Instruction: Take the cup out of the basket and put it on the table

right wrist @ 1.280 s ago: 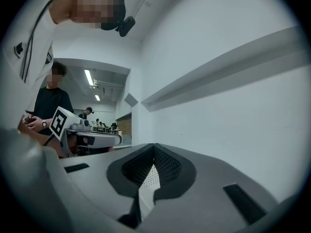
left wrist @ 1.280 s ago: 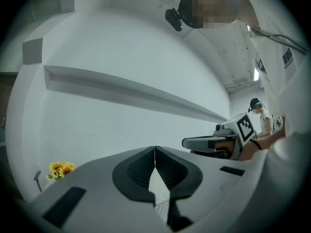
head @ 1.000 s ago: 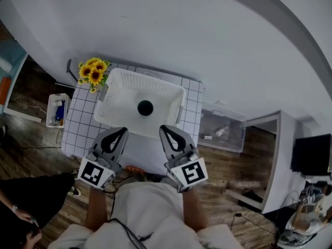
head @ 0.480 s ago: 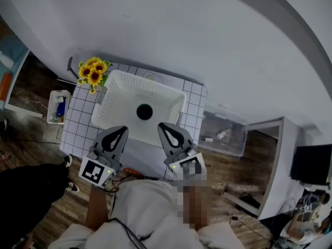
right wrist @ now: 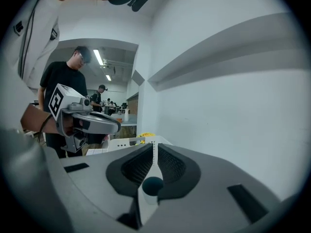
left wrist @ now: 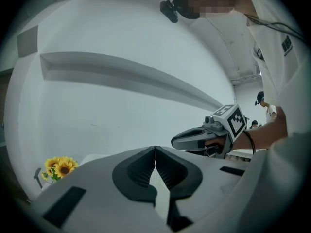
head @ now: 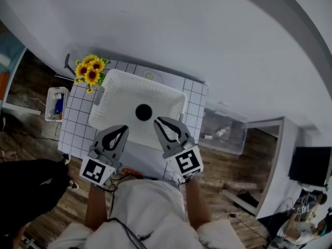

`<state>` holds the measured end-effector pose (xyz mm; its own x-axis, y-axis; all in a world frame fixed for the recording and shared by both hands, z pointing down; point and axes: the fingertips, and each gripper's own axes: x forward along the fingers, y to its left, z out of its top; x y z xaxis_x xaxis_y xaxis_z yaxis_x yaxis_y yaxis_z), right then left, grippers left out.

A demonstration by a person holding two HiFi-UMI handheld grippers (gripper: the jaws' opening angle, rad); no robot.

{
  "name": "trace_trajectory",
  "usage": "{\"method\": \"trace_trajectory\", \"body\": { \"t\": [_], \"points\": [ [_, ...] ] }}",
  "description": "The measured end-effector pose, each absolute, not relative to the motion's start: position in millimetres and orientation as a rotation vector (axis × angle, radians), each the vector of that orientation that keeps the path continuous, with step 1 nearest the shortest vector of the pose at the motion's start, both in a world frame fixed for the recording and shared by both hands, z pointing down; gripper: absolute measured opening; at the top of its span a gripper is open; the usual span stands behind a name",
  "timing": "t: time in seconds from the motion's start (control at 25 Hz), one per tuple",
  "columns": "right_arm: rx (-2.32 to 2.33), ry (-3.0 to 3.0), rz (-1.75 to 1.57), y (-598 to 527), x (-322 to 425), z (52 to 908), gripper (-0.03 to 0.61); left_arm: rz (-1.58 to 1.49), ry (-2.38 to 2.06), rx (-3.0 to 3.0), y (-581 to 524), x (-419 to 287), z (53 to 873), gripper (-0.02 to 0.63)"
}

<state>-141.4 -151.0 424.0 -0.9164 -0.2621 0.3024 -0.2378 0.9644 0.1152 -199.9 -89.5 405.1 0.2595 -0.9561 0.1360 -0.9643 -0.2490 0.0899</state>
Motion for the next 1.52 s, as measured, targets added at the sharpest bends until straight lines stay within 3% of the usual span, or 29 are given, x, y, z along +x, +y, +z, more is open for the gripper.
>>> {"method": "trace_trajectory", "body": {
  "t": [0.24,0.4,1.16,1.52],
  "points": [
    [0.272,-2.72,-0.17,-160.2,-160.0,436.2,0.021,0.094,-1.829,2.337,-94.7,-204.6,412.4,0.011],
    [0.185,-2.653,-0.257,-167.5,-176.0,445.8,0.068,0.1,-1.83,2.324,-96.4,-207.3,415.4,0.011],
    [-0.406,-2.089,-0.517,-160.8,-207.9,582.8,0.369,0.105,-1.843,2.292,-102.9,-218.1,425.7,0.011],
    [-0.522,-1.88,-0.518,-166.4,-210.0,629.5,0.402,0.105,-1.848,2.279,-104.4,-223.5,427.2,0.011]
  ]
}}
